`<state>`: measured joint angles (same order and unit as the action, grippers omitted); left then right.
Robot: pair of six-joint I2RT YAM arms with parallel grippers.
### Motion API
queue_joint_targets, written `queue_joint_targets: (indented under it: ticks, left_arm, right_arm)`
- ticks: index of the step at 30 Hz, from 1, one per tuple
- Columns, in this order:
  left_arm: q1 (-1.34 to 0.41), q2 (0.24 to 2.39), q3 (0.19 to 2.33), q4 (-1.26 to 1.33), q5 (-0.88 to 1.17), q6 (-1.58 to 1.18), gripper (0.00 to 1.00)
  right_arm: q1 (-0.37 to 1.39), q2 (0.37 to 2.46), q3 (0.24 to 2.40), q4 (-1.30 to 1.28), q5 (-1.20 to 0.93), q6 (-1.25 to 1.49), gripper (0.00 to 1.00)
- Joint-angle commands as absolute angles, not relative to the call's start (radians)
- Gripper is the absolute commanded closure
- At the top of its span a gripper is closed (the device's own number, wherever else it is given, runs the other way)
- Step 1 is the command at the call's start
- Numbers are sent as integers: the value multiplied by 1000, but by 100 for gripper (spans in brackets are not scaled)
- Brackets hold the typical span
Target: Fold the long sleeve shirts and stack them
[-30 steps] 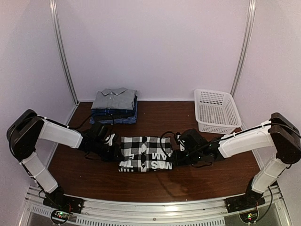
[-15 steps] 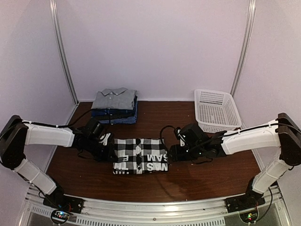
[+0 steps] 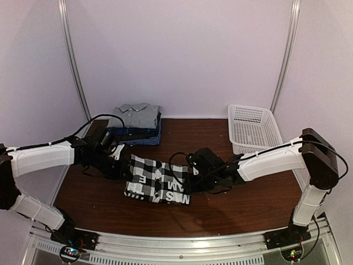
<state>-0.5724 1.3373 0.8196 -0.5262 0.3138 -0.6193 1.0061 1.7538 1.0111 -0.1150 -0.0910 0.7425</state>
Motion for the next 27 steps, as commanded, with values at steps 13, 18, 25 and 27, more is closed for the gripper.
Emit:
queue_joint_targets:
  ticks: [13,18,25,27]
  left_arm:
    - [-559,1348,1173,-673,398,-505,100]
    - [-585,1423,1290,-609,459,-543,100]
    - [-599,1525,1305,-493,507,-594,100]
    - [-600,1537,1296,-482,510,-595,100]
  right_arm:
    - [1036,2079,1298,-8,-126,801,83]
    - [1067,2202,1463,55,-181,842,82]
    - [1068,2284,1521,244,-308,946,80]
    - [1065,2266,1496,252,-294,945,76]
